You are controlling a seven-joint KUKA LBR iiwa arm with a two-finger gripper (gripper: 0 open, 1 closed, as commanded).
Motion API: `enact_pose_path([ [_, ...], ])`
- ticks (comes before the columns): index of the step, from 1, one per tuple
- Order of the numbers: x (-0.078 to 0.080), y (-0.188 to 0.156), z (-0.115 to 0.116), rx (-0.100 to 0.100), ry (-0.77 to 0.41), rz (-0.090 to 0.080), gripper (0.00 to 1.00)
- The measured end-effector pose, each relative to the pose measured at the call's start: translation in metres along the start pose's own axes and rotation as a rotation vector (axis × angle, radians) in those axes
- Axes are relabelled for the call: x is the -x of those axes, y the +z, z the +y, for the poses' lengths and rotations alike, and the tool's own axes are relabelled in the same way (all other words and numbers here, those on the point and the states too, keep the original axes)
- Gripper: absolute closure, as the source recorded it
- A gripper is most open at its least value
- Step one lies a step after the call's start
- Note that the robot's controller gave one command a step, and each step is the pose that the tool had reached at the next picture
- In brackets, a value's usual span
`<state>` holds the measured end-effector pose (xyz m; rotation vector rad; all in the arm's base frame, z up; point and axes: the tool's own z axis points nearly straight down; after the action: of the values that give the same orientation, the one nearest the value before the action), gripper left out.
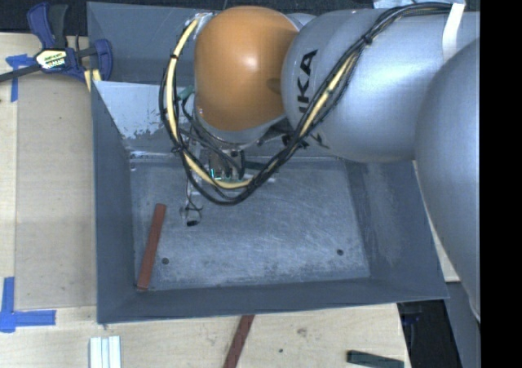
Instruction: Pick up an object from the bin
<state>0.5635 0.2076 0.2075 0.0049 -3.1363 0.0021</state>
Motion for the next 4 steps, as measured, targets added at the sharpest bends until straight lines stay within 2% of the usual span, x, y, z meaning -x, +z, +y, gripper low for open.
enact_pose_path([
  [1,0.001,-0.003,0.000,0.001,0.002,-0.004,0.00],
  [2,0.005,0.018,-0.019,0.003,-0.058,-0.010,0.00],
  [3,0.042,0.078,0.002,0.003,-0.179,-0.018,0.00],
  [4,0.024,0.117,0.004,0.000,-0.450,-0.005,0.00],
])
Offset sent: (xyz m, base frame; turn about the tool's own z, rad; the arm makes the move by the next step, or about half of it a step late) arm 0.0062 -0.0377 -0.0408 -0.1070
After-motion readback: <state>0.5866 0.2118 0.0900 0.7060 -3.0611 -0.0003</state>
